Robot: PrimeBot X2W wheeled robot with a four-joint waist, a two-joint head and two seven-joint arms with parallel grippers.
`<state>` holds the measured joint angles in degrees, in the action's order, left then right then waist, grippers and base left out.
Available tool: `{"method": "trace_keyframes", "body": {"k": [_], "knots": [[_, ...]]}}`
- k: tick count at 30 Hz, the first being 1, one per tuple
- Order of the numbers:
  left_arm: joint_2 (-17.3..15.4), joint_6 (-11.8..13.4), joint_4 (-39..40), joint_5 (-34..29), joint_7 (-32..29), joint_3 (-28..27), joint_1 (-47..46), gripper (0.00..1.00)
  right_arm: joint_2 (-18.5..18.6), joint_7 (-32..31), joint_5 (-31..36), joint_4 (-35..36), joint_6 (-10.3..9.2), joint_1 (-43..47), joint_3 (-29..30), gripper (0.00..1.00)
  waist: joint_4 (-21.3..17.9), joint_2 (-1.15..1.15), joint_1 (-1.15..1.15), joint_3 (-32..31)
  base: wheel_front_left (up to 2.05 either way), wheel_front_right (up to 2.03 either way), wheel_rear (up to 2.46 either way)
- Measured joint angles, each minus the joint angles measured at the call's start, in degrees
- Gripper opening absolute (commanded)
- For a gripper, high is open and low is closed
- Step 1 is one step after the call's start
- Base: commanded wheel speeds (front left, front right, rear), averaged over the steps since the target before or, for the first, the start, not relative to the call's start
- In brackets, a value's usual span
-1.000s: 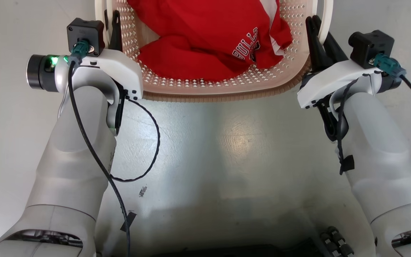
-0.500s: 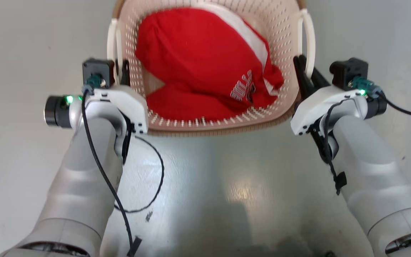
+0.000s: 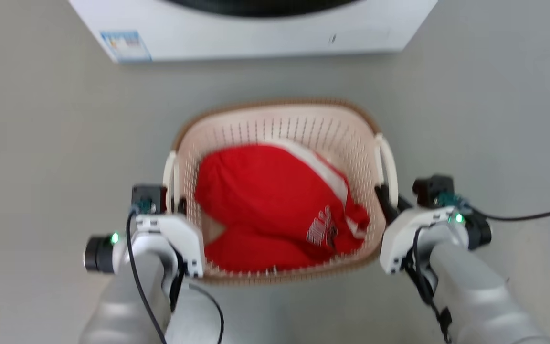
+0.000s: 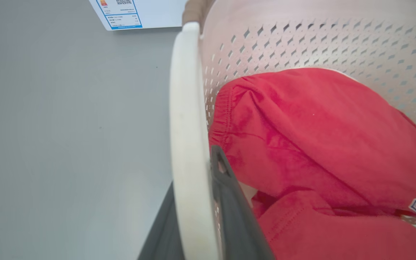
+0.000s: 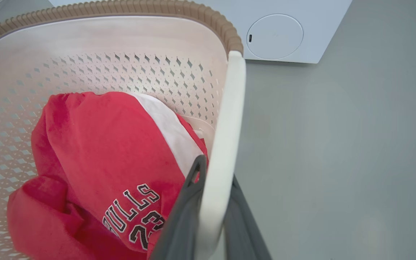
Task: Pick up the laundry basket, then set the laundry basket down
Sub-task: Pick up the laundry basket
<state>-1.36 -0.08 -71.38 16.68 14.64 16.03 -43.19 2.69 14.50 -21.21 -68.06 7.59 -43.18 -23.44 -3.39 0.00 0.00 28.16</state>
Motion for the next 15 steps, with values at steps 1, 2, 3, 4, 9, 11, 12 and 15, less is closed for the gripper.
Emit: {"method": "trace_keyframes", "body": {"k": [1, 2, 3, 4, 9, 11, 12, 15], "knots": [[0.04, 0.00, -0.34, 0.69, 0.00, 0.57, 0.96, 0.00, 0.00, -0.37, -0.92, -0.18, 0.00, 0.93, -1.02, 0.00, -0.16, 0.00, 0.00, -1.51, 0.00, 0.00, 0.00], [0.04, -0.02, -0.65, 1.31, 0.00, 1.09, 1.94, 0.00, -0.07, -0.44, -1.70, -0.60, 0.00, 1.72, -1.94, 0.00, -0.33, 0.00, 0.00, -3.02, 0.00, 0.00, 0.00], [0.09, -0.18, -0.86, 1.99, -0.01, 1.59, 3.00, 0.00, -0.11, -0.76, -2.34, -0.96, 0.00, 2.47, -2.91, 0.00, -0.51, 0.00, 0.00, -4.59, 0.00, 0.00, 0.00], [0.09, -0.35, -1.01, 2.68, -0.11, 2.18, 4.02, 0.00, -0.10, -1.07, -2.90, -1.14, 0.00, 3.30, -3.65, 0.00, -0.67, 0.00, 0.00, -6.10, 0.00, 0.00, 0.00], [0.02, -0.43, -1.35, 6.21, -1.21, 5.86, 9.02, 0.00, -0.15, -3.23, -5.48, -1.69, 0.00, 6.93, -7.20, 0.00, -1.45, 0.00, 0.00, -13.61, 0.00, 0.00, 0.00], [-0.05, -0.43, -1.20, 8.00, -2.27, 7.50, 10.81, 0.00, -0.16, -4.47, -6.13, -2.09, 0.00, 8.05, -8.46, 0.00, -1.70, 0.00, -0.01, -16.43, 0.00, 0.00, 0.00], [-0.10, -0.43, -1.12, 8.69, -2.80, 8.48, 11.61, 0.00, -0.20, -5.01, -6.61, -2.46, 0.01, 8.53, -8.84, 0.00, -1.80, 0.00, 0.00, -17.76, 0.00, 0.00, 0.00], [-0.16, -0.31, -0.63, 11.12, -4.09, 10.77, 14.10, 0.00, -0.21, -5.76, -7.57, -2.81, 0.01, 10.12, -10.26, 0.00, -2.07, 0.00, 0.00, -21.52, 0.00, 0.00, 0.00]]}}
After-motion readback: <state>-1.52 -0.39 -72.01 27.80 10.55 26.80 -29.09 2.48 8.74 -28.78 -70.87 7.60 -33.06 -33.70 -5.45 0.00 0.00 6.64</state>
